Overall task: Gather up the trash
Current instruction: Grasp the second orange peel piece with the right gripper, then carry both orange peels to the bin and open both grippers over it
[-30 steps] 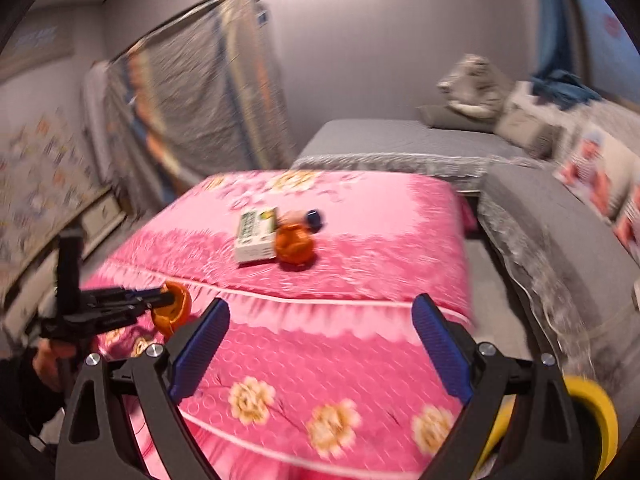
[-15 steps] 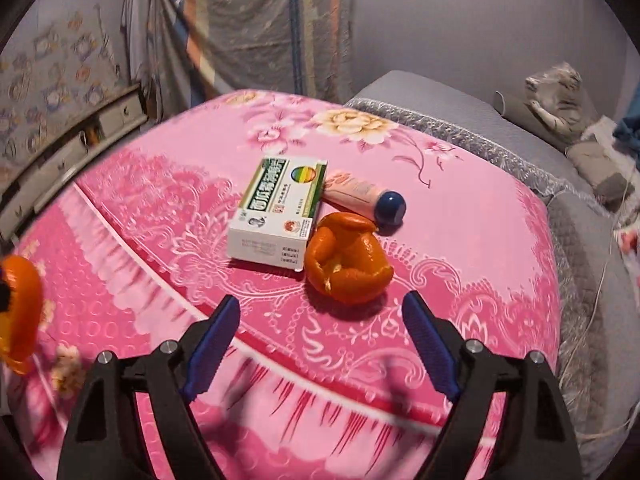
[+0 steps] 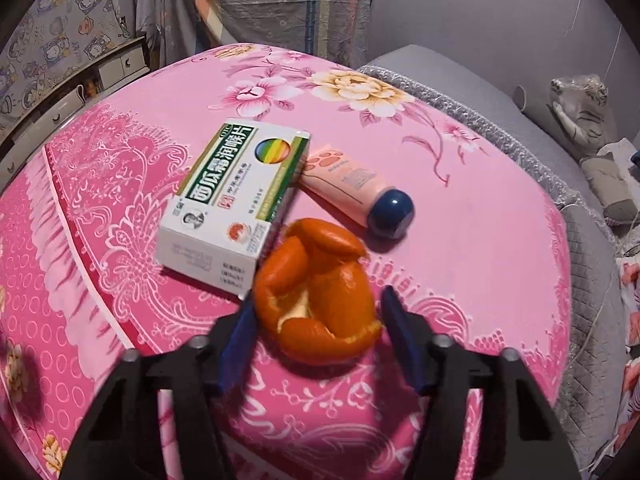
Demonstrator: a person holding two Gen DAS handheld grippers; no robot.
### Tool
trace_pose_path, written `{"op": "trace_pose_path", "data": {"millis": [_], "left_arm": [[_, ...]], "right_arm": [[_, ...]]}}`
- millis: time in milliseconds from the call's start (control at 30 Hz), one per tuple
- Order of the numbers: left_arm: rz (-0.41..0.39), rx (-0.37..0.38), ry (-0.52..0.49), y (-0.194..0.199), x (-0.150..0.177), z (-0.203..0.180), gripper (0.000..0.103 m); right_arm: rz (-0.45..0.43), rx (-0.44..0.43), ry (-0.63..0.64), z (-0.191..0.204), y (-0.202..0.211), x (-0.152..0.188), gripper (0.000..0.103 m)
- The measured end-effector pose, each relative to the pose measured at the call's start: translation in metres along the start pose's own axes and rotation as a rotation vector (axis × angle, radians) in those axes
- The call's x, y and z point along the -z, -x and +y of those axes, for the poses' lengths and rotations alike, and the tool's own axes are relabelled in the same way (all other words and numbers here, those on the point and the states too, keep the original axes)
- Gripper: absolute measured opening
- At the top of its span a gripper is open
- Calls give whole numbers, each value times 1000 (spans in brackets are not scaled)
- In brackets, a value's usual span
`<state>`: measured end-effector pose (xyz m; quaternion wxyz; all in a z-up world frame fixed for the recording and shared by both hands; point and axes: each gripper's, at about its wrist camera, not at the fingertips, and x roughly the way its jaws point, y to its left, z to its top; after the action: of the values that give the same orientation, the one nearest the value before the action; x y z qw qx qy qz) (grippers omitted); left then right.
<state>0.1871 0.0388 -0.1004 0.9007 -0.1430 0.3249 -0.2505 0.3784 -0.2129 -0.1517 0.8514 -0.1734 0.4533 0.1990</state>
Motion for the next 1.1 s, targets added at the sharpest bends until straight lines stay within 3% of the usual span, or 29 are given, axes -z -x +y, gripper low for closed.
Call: {"op": "trace_pose_path", "data": {"millis": [67,133,333,467,800,900,1100], "left_arm": [[-4,-6,-2,0,-1,0,20],[-3,-9,-1,1,-1,0,20],[-7,-15,-9,8,-1,-7,20],[-26,-16,-34,18,-2,-16,20],[-94,36,-190,43,-16,-90,20],[-100,72,-259,40,-22,-125,20],[-101,181,-389,24,-23,-201,20]], "right_arm": [[-20,-4,-13,2,3,-5,40],[-36,-40,-17,9,8,-8,36],[-62,-144,15,45,29,-7,34],[-146,-174,29,62,73,1,33],[-442,-109,-98,34,236,65,33],[-529,-41,-154,21,286,101,33],[-600,94,-325,-13,346,182,33]]}}
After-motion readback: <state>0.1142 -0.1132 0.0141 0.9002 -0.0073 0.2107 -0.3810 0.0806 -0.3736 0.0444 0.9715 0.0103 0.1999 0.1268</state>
